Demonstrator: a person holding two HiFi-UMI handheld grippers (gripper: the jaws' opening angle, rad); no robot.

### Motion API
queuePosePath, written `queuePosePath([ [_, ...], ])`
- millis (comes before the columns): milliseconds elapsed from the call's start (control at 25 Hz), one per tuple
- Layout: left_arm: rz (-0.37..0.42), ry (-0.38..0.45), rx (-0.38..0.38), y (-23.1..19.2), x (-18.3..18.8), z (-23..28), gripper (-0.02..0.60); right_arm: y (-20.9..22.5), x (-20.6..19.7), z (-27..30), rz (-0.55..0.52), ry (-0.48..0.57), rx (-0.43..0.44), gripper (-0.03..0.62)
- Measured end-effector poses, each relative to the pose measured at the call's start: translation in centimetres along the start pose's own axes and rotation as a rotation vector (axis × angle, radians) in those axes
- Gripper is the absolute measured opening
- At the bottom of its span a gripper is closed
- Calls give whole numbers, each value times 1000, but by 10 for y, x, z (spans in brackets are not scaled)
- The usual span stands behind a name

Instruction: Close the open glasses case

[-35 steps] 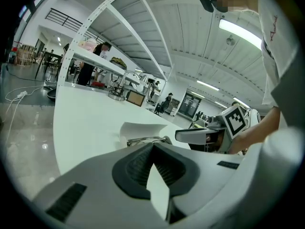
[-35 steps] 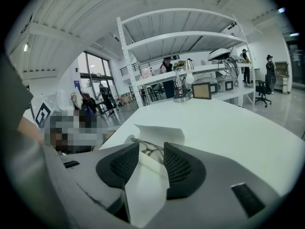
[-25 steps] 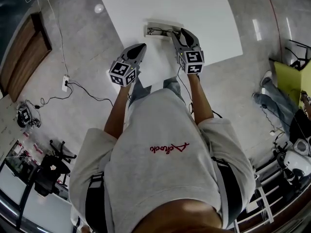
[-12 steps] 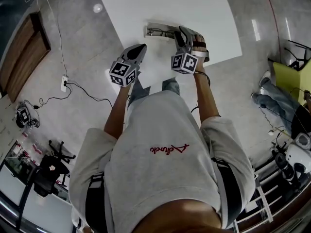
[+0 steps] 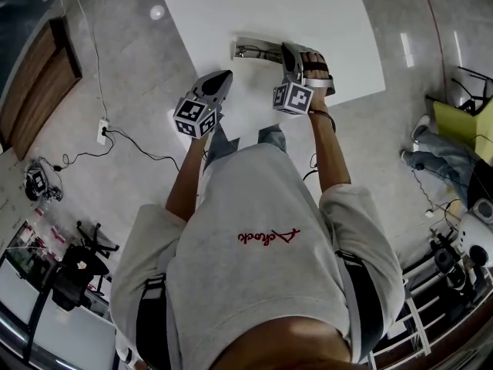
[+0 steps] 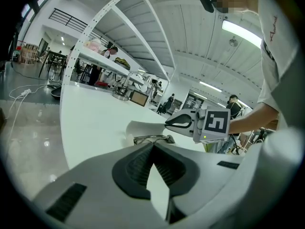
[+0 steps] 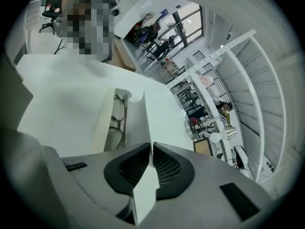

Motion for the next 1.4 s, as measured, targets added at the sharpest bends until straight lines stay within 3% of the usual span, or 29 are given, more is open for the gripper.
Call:
queuePosePath([
  [720, 8, 5, -16, 10, 1, 0, 26, -33, 7, -28, -5, 25, 21, 17],
  [1040, 10, 3, -17, 11, 0, 1, 26, -67, 6, -27, -28, 26, 96, 52],
  [1400, 13, 5, -19, 15, 2, 2, 26, -66, 6, -29, -8, 35, 96, 77],
])
Point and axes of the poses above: the fingertips, and each gripper's own axes: z forward along the fingers, y to its right, x out of its top, the point moved 3 cm from there along -z, backward along the fingers, and after that the axes turned 2 degrees about -z, right-handed, at the moved point
